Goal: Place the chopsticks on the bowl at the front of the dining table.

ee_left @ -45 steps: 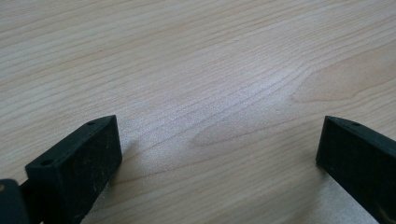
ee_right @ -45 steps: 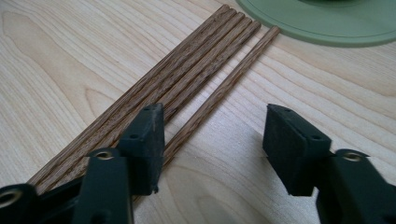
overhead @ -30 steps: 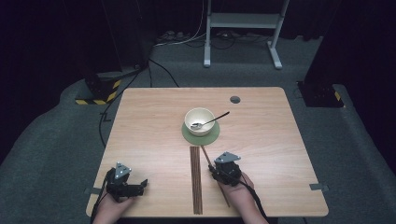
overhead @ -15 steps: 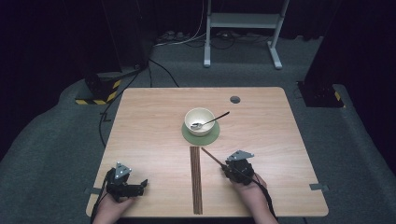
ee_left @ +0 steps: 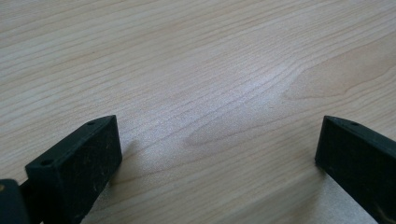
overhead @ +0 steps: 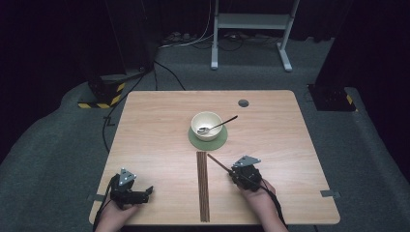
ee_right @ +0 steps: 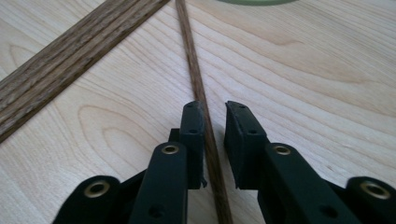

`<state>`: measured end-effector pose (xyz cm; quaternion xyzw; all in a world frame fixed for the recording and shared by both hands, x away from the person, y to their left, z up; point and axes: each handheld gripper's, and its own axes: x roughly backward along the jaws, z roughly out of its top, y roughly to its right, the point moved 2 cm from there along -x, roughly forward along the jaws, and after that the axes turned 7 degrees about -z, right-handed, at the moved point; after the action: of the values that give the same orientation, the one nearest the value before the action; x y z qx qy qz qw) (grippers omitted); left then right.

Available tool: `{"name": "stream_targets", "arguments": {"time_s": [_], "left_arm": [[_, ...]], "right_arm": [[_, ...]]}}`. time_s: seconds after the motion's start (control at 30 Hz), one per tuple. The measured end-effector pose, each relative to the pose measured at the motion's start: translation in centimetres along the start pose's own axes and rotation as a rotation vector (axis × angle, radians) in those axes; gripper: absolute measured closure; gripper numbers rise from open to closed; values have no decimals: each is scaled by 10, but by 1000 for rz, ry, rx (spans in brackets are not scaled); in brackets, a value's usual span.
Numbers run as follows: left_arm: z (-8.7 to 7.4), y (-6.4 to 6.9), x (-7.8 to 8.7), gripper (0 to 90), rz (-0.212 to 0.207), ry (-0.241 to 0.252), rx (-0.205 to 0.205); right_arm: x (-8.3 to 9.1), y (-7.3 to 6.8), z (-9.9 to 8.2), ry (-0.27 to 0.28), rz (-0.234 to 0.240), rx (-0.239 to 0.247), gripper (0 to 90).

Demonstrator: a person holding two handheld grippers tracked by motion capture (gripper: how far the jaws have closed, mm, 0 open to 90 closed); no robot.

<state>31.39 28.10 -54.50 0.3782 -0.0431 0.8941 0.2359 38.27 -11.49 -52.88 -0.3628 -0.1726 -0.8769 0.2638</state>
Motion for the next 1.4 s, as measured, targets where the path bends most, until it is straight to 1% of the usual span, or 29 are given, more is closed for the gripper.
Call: {"name": "stream_targets", "arguments": {"time_s": [0.13, 0.17, 0.23, 0.27, 0.3, 0.33, 0.4, 0.43, 0.47, 0.5, 0.53, 0.63, 0.67, 0.7, 0.77, 0.83, 0.93, 1.0, 1.07, 1.1, 1.13, 1.17, 1.2, 1.23, 1.27, 1.3, 1.33, 1.4], "left_arm": [[0, 0, 0, 5, -4, 0, -7], [0, 0, 0, 5, -9, 0, -11], [0, 1, 0, 6, -15, 1, -10], [0, 1, 0, 6, -18, 0, -14], [0, 1, 0, 5, -18, 0, -14], [0, 1, 0, 6, -19, 0, -15], [0, 1, -1, 6, -22, 0, -16], [0, 0, 0, 5, -21, -3, -24], [0, 0, 0, 5, -21, -3, -24], [0, 0, 0, 5, -19, -3, -26], [0, 0, 0, 6, -20, -3, -26], [0, 0, 0, 5, -21, -3, -27], [0, 0, 0, 6, -21, -3, -27], [0, 0, 0, 5, -21, -3, -27], [0, 1, 0, 5, -21, -5, -28], [0, 1, 0, 5, -22, -4, -25], [0, 1, 0, 5, -25, -5, -30], [0, 1, 0, 5, -25, -5, -29], [0, 1, 0, 5, -25, -5, -29], [0, 1, -1, 5, -26, 2, -24], [0, 1, -1, 5, -26, 2, -24], [0, 1, -1, 6, -26, 2, -23], [0, 1, -1, 6, -26, 3, -24], [0, 1, -1, 6, -26, 3, -24], [0, 1, -1, 6, -27, 2, -24], [0, 1, -1, 6, -27, 3, -26], [0, 1, -1, 6, -26, 2, -25], [0, 1, -1, 6, -26, 0, -25]], "right_arm": [[-1, -3, 2, -7, 0, 7, 815], [-2, -4, 5, -19, 8, 10, 827], [-2, -4, 6, -27, 7, 13, 829], [-2, -5, 9, -43, 7, 30, 829], [-2, -5, 9, -43, 7, 30, 829], [-3, -4, 11, -58, 10, 43, 827], [-3, -5, 11, -61, 9, 36, 826], [-3, -4, 13, -74, 14, 48, 825], [-4, -4, 13, -67, 8, 58, 826], [-4, -4, 13, -67, 8, 58, 826], [-5, -3, 15, -80, 24, 63, 836], [-5, -3, 16, -93, 32, 56, 838], [-5, -4, 16, -88, 19, 52, 839], [-5, -4, 16, -88, 19, 52, 839], [-5, -4, 17, -91, 27, 76, 844], [-4, -5, 17, -97, 28, 71, 844], [-3, -6, 17, -89, 19, 71, 844], [0, -8, 18, -89, 16, 84, 845], [2, -8, 19, -85, 10, 85, 844], [6, -7, 22, -77, 6, 84, 844], [6, -7, 22, -77, 6, 84, 844], [9, -6, 26, -63, 0, 90, 845], [12, -6, 28, -63, 3, 95, 844], [14, -7, 29, -55, -2, 89, 844], [16, -6, 32, -49, -9, 95, 844], [16, -6, 32, -49, -9, 95, 844], [22, -6, 36, -35, -8, 95, 844], [23, -6, 38, -26, -12, 90, 844]]}}
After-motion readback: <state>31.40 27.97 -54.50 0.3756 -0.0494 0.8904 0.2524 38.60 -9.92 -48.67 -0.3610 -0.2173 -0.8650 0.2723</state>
